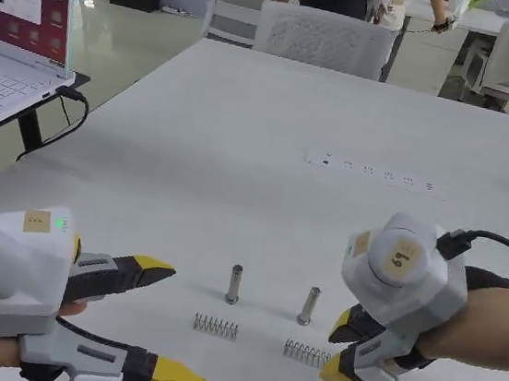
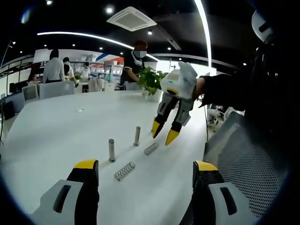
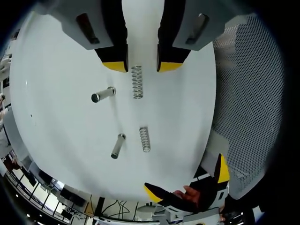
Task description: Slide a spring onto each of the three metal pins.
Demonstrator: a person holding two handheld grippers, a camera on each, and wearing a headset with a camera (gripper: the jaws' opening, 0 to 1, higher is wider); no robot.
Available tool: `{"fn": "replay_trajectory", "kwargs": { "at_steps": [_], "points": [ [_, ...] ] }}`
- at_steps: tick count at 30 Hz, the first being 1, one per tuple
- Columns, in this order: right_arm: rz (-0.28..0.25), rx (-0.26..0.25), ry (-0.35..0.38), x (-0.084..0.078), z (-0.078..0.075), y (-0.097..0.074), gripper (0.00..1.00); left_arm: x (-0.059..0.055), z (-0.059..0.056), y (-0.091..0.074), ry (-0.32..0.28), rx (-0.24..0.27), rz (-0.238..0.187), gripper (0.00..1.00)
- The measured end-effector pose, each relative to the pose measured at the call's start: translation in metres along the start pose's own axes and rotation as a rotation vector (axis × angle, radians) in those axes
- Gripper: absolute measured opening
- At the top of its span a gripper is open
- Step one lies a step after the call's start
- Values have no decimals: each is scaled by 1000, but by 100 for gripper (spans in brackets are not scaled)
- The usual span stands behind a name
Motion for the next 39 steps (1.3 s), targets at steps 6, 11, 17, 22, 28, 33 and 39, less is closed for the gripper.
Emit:
{"fn": "replay_trajectory", "kwargs": {
  "at_steps": [6, 11, 17, 22, 28, 33, 39],
  "points": [
    [21, 6, -8, -3, -4, 10, 19, -1, 0, -1, -4, -1, -1, 79],
    [27, 14, -7, -4, -7, 15, 16, -1, 0, -2, -4, -2, -2, 78],
    [40, 17, -18, -6, -7, 18, 15, -1, 0, -1, -6, -6, -2, 78],
    [56, 15, -36, -8, -8, 21, 13, -2, -1, 0, -11, -10, -1, 77],
    [54, 23, -38, -7, -7, 22, 11, -2, -2, 0, -16, -12, -2, 76],
    [51, 32, -27, -7, -7, 23, 9, -2, -2, 0, -17, -13, -3, 75],
    [44, 26, -13, -7, -7, 22, 9, -2, -3, -1, -15, -16, -1, 73]
  ]
}}
Point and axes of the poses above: the centre of the closed fingertips' face, and the gripper's own axes: y roughly forward along the fingers, z roughly to its left, x roughly out of its top, the point moved 4 cm from there along -y, roughly backward along the fingers
